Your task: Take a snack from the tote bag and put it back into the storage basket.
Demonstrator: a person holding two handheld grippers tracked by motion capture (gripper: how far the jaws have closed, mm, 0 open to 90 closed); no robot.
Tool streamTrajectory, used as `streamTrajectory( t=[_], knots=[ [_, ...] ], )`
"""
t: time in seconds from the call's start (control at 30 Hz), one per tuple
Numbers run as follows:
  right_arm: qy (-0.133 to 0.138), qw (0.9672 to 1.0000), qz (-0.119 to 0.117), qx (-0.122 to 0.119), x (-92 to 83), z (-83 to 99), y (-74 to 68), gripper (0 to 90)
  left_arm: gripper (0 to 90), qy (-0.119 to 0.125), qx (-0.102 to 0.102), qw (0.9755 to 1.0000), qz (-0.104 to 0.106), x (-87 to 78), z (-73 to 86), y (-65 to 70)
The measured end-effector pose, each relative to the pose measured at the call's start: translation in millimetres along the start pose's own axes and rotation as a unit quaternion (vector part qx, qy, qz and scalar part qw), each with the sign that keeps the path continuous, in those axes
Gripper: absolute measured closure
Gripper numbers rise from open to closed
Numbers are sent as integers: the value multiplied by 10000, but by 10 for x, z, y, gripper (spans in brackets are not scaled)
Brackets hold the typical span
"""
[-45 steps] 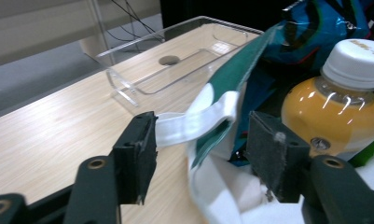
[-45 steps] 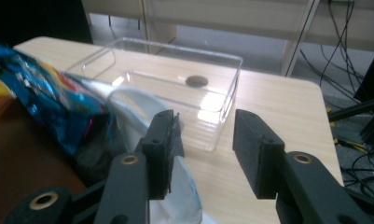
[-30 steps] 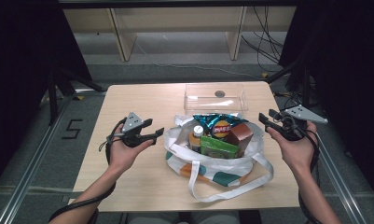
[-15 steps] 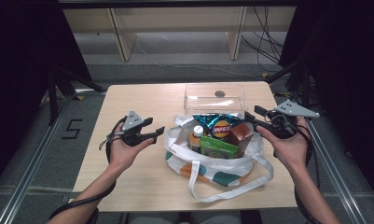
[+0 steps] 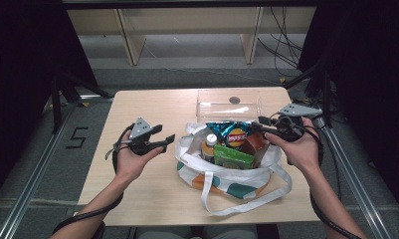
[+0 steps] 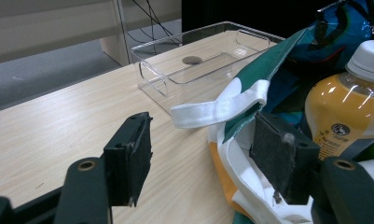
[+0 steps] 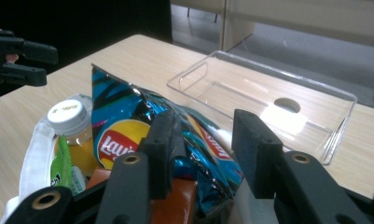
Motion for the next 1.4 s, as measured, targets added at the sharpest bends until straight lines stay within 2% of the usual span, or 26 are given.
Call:
streamTrajectory(
  t=[0.07,0.27,0.3,0.4,0.43,0.53,0.57,0.63,0.67,0.77,0.8,0.83,0.87,0.97,1.0,1.03,1.07,1.1,1.13,1.17,1.2,1.23,1.33,1.37,1.4],
  knots=[
    [-196,9997,-55,127,3,14,3,631,366,0,-3,10000,26,12,3,7],
    [-241,9993,-82,268,41,37,90,668,362,-18,13,10000,23,18,4,11],
    [-316,9985,-157,410,54,32,102,678,362,-18,14,10000,20,16,3,10],
    [-335,9985,-152,394,71,18,118,694,362,-12,10,10000,9,12,-3,8],
    [-401,9984,-220,326,93,4,142,702,361,8,15,10000,32,16,-6,4],
    [-530,9976,-220,394,105,1,156,725,360,-20,18,10000,20,21,0,9],
    [-500,9982,-195,285,121,3,184,741,359,-43,8,10000,34,30,11,17],
    [-521,9976,-263,380,140,13,178,765,359,-51,26,10000,45,31,13,23],
    [-680,9972,-154,280,150,39,196,789,358,-49,45,10000,49,32,12,25],
    [-661,9972,-170,320,155,52,197,812,359,-34,32,10000,53,33,9,21],
    [-557,9978,-147,316,176,63,188,821,359,-33,19,10000,46,33,9,18],
    [-625,9974,-211,292,169,63,189,821,358,-35,21,10000,40,34,11,15],
    [-588,9971,-83,478,169,71,168,819,358,-40,25,10000,41,36,14,13],
    [-446,9981,-19,417,177,86,157,810,356,-45,13,10000,28,37,21,8],
    [-423,9986,39,302,177,94,170,833,356,-35,6,10000,21,38,23,6],
    [-290,9991,17,317,189,125,153,890,352,-19,1,10000,32,43,27,5],
    [-320,9991,-13,282,181,131,158,895,351,-19,1,10000,32,43,27,5],
    [-241,9990,-30,362,188,141,137,897,350,1,-21,10000,48,50,29,8],
    [-231,9996,4,182,176,144,148,899,350,-2,2,10000,30,52,26,12],
    [-231,9996,4,182,176,144,148,899,349,-2,2,10000,30,52,26,12],
    [-134,9999,48,57,182,142,155,900,349,2,12,10000,31,54,25,15],
    [-14,9999,51,152,177,143,106,900,349,-5,1,10000,33,59,31,17],
    [28,10000,42,63,149,128,93,900,349,-22,0,10000,45,66,39,13],
    [178,9998,65,18,128,112,85,900,350,-25,0,10000,27,64,41,11],
    [195,9997,92,85,113,107,62,900,350,-25,0,10000,27,64,41,11]
  ],
)
Point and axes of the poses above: each handheld gripper's, and its own axes: x roughly forward along the jaws, z roughly out of its underside, y roughly to its right, the point moved 3 cm from there along x, roughly forward along the jaws, and after that the axes turned 5 degrees about -z, right-handed, at the moved point
